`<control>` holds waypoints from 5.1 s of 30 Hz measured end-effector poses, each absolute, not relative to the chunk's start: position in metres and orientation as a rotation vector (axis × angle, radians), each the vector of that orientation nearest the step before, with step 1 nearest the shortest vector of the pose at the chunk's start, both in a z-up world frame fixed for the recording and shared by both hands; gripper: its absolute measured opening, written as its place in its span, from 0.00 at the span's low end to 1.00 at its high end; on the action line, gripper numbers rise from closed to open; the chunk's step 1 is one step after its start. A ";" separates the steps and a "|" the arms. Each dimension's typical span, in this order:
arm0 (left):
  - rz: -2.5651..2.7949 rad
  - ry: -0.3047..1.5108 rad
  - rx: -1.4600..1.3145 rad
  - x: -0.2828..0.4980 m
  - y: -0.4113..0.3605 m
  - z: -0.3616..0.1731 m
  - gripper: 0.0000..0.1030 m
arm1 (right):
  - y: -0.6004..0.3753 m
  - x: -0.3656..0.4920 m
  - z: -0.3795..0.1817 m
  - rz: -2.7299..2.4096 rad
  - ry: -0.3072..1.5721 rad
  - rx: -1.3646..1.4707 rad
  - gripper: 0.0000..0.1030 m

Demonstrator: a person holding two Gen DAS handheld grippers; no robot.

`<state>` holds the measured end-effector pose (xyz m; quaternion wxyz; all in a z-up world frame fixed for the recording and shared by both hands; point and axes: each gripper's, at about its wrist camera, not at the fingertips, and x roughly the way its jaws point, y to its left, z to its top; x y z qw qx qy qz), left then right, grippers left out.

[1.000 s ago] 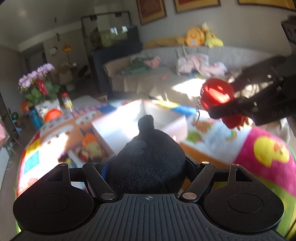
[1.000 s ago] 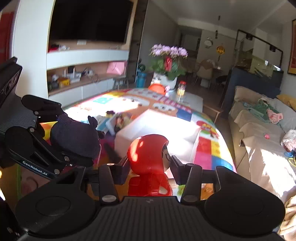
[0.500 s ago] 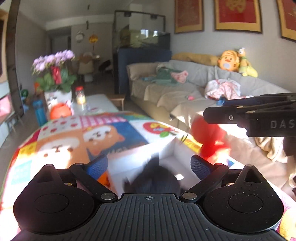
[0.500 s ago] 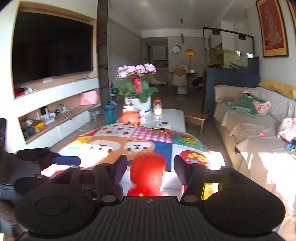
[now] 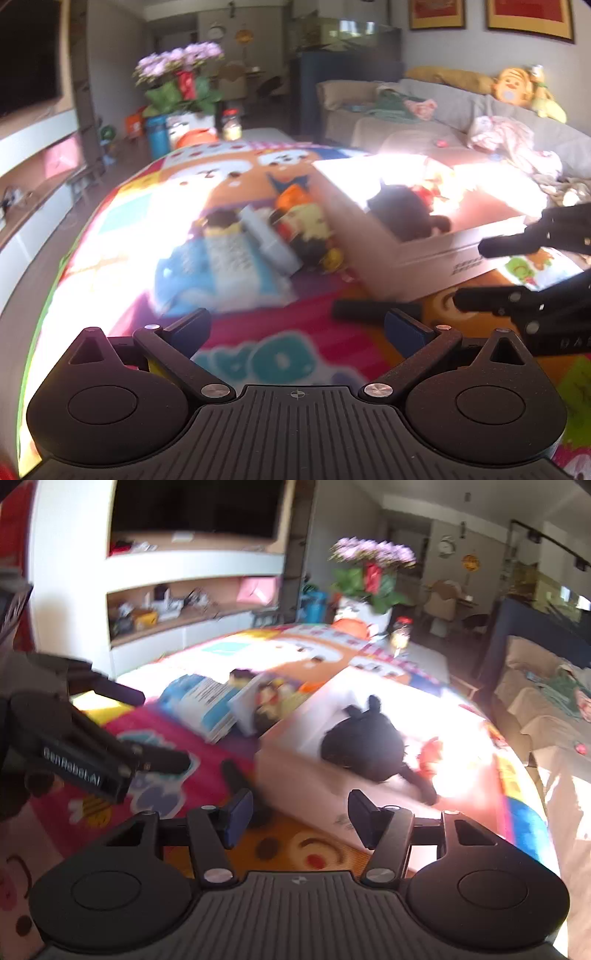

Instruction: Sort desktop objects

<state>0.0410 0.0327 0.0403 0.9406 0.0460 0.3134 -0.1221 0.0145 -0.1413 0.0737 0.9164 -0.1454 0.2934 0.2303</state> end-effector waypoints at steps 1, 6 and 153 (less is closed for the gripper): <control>-0.234 0.644 0.082 0.040 0.039 0.038 1.00 | -0.134 0.016 0.068 0.479 0.614 -0.317 0.48; -0.172 0.676 -0.001 0.035 0.069 0.026 1.00 | -0.108 0.031 0.050 0.498 0.665 -0.342 0.42; -0.196 0.807 0.138 0.010 0.029 0.007 1.00 | -0.161 -0.026 0.027 0.405 0.681 -0.197 0.67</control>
